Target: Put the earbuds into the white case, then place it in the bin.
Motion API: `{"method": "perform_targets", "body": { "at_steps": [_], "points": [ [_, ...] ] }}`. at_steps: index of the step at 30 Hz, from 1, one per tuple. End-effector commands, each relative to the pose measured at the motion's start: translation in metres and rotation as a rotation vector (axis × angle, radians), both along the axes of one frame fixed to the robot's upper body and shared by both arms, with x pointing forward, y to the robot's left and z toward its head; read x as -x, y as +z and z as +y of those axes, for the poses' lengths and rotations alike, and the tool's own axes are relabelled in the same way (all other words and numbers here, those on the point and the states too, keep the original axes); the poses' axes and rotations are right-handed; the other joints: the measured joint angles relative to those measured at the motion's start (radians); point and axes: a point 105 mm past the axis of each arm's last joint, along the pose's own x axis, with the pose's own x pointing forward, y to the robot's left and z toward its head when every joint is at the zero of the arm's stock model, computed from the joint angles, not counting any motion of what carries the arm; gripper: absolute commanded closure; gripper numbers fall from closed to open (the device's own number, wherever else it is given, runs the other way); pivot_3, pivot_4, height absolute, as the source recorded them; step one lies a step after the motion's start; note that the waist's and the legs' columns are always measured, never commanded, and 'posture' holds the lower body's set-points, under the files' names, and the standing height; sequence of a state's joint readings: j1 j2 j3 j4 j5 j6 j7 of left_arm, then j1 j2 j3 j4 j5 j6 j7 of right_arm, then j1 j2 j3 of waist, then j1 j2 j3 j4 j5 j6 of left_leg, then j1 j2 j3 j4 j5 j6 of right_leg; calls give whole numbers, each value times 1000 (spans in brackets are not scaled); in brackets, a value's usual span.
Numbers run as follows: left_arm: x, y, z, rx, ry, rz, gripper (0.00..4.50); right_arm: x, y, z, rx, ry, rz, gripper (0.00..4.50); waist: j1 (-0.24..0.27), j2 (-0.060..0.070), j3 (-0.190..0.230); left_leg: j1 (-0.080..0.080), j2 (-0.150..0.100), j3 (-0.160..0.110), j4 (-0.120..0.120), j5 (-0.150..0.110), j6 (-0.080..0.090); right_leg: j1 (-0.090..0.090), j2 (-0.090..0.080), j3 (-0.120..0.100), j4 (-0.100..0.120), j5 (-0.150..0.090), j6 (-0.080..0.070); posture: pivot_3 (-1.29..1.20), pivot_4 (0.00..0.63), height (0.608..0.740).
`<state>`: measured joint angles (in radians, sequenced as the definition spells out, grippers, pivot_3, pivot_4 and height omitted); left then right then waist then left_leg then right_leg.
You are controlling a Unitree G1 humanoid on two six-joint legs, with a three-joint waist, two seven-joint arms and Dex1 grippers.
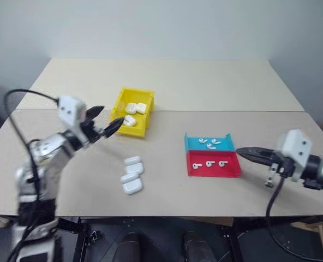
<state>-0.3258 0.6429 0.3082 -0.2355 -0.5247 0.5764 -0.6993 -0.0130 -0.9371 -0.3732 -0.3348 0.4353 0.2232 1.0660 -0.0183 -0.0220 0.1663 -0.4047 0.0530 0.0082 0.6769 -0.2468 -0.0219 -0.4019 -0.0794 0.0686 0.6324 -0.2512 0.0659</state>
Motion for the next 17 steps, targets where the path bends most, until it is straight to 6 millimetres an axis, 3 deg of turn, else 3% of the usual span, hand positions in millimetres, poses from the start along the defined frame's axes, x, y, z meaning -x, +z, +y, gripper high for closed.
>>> {"method": "perform_targets", "body": {
  "at_steps": [1, 5, 9, 17],
  "points": [
    [37, 20, 11, -92, -86, -58, 24, 8, 18, -27, 74, 1, -53, 4500, 1, 0, 0, 0, 0, 0, 0, 0, 0, 0, 0, 0, 0, 0, 0, 0, 150, 740],
    [70, 13, 36, -216, -98, -9, 24, 11, 23, -56, 121, -22, -28, 4500, 5, 0, 0, 1, 0, 1, -1, 0, 0, 1, 0, 0, -1, 0, -1, 0, 150, 740],
    [92, 8, 44, -277, -126, 33, 24, 11, 24, -66, 142, -24, -12, 4500, 5, 0, 0, 2, 1, 2, -1, 0, 0, 1, 0, 0, -1, -1, -2, 0, 150, 740],
    [101, 9, 48, -276, -127, 40, 24, 10, 20, -67, 140, -16, 7, 4500, 4, 0, 0, 6, 1, 2, -1, 0, 0, 6, 0, 0, -2, -2, -2, 0, 150, 740]
  ]
}}
